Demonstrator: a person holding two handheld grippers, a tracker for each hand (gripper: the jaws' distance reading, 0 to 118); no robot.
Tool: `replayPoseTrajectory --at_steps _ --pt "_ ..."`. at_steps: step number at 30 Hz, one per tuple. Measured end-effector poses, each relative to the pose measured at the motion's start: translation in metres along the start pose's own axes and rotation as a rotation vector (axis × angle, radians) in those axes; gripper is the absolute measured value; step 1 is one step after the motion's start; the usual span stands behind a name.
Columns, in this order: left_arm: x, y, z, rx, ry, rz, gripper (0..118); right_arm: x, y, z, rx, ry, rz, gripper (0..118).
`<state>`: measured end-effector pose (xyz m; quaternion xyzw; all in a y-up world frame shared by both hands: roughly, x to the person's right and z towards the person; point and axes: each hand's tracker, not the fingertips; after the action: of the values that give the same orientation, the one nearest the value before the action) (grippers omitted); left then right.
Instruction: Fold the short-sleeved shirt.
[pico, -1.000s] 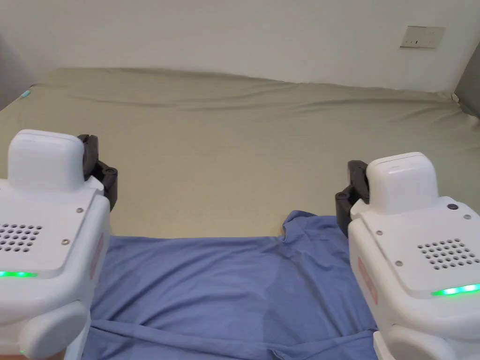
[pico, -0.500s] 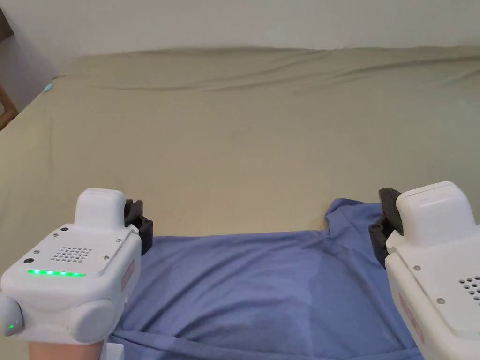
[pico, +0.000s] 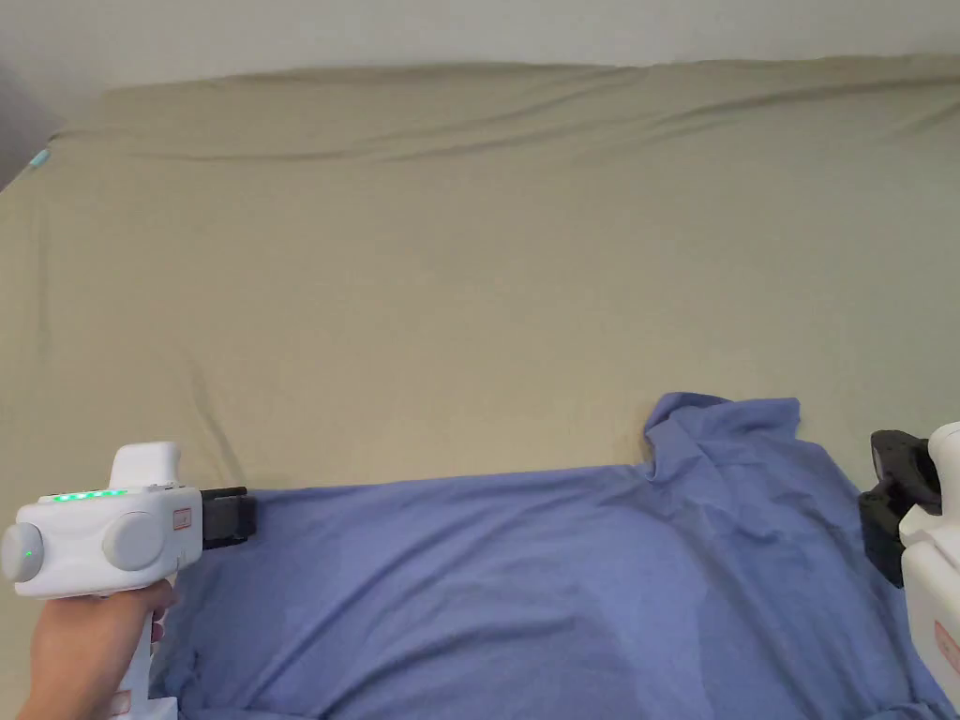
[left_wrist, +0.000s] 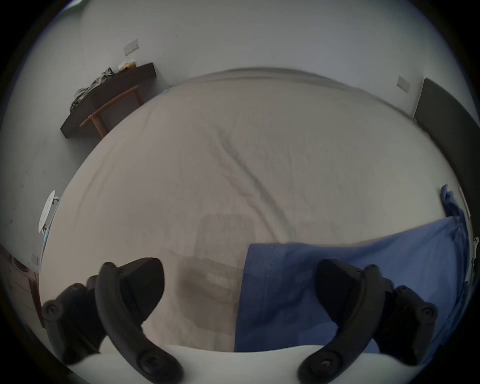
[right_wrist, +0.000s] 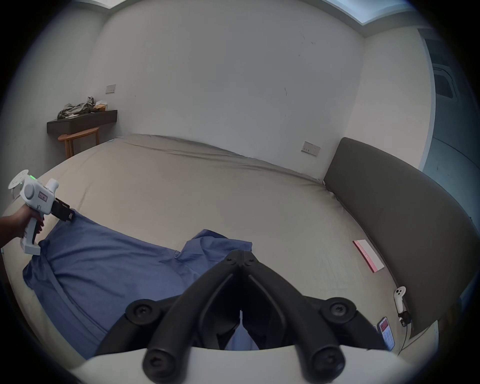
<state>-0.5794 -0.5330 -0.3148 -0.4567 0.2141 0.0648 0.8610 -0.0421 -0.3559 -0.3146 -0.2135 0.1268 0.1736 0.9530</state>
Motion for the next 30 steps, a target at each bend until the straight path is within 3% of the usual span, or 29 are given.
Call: replayPoseTrajectory --at_steps 3,4,5,7,8,14,15,16,17,18,19,20,22,28,30 --pt "0.0 -0.003 0.002 0.025 -0.039 0.086 100 0.003 0.0 -0.002 -0.013 -0.007 0.001 0" --pt "-0.001 -0.001 0.006 -0.004 -0.06 0.096 89 0.004 0.0 -0.002 -0.016 -0.007 -0.001 0" --pt "0.002 0.001 0.012 0.006 -0.056 0.073 71 0.006 0.001 -0.004 -0.019 -0.005 -0.003 0" --pt "0.011 0.007 0.025 0.038 -0.078 -0.028 5 0.01 0.004 -0.008 -0.027 0.001 -0.004 0" --pt "0.015 0.008 0.033 0.056 -0.074 -0.062 1 0.012 0.005 -0.012 -0.029 0.003 -0.003 0" --pt "0.031 0.011 0.095 0.233 -0.057 -0.111 1 0.037 0.006 -0.061 -0.136 0.026 -0.053 3" --pt "0.033 0.01 0.107 0.26 -0.05 -0.138 1 0.042 0.004 -0.074 -0.161 0.029 -0.061 22" --pt "0.036 0.008 0.118 0.289 -0.04 -0.166 1 0.048 0.0 -0.09 -0.195 0.032 -0.07 52" --pt "0.039 0.005 0.128 0.31 -0.026 -0.189 1 0.054 -0.003 -0.109 -0.256 0.044 -0.082 101" --pt "0.041 0.002 0.137 0.325 -0.024 -0.208 1 0.059 -0.008 -0.129 -0.355 0.064 -0.089 118" --pt "0.045 -0.001 0.147 0.342 -0.018 -0.224 1 0.063 -0.016 -0.148 -0.436 0.082 -0.1 112" --pt "0.048 -0.006 0.155 0.35 -0.015 -0.231 1 0.064 -0.022 -0.159 -0.384 0.087 -0.133 110" --pt "0.051 -0.012 0.165 0.353 -0.019 -0.24 1 0.067 -0.038 -0.188 -0.482 0.074 -0.153 111" --pt "0.059 -0.024 0.17 0.34 -0.009 -0.28 1 0.054 -0.077 -0.223 -0.622 0.043 -0.14 108" --pt "0.057 -0.026 0.167 0.322 -0.012 -0.27 1 0.052 -0.08 -0.219 -0.601 0.105 -0.168 83"
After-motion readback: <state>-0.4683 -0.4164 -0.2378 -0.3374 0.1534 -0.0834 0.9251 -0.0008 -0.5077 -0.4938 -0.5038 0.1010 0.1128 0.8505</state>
